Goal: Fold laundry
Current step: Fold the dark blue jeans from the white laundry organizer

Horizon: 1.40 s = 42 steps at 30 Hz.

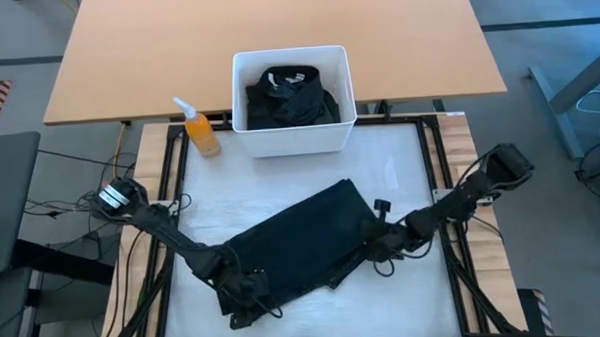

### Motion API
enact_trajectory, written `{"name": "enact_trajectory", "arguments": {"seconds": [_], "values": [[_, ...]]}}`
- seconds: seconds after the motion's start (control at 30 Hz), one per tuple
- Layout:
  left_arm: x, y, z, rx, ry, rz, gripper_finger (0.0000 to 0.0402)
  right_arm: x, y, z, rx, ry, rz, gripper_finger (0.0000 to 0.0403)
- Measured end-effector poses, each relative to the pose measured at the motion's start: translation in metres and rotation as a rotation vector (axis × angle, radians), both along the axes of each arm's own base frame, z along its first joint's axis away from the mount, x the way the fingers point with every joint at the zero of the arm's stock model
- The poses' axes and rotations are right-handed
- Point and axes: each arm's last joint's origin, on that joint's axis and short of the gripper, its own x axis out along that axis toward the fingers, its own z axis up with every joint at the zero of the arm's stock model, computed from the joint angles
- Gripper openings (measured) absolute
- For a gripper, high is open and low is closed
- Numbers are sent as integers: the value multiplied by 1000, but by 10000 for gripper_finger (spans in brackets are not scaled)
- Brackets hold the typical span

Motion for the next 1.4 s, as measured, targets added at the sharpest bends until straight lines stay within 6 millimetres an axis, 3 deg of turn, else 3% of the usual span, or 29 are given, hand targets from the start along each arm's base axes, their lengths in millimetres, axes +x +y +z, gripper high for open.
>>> {"name": "enact_trajectory", "arguments": {"seconds": [0.17,0.27,0.53,0.6,0.7,0.83,1.03,1.23,1.4], "values": [[-11,8,4,62,80,9,217,-8,-6,-1,-23,70,-50,22],[-14,18,18,87,60,37,217,-11,-9,6,-35,75,-22,22],[-25,30,109,41,-343,-23,217,-27,-24,35,-20,36,-59,22],[-35,37,133,120,-507,0,217,-28,-27,43,-2,-12,-64,22],[-46,51,145,332,-612,80,217,-31,-30,55,10,-89,-72,22],[-48,70,120,443,-516,146,217,-28,-31,72,-32,-271,-115,22],[-50,98,45,373,-184,240,217,5,-39,85,-127,-475,-76,22],[-66,114,10,373,-43,331,217,42,-68,47,-47,-362,5,22],[-71,117,3,381,-21,347,217,45,-86,4,-59,-143,-53,22]]}}
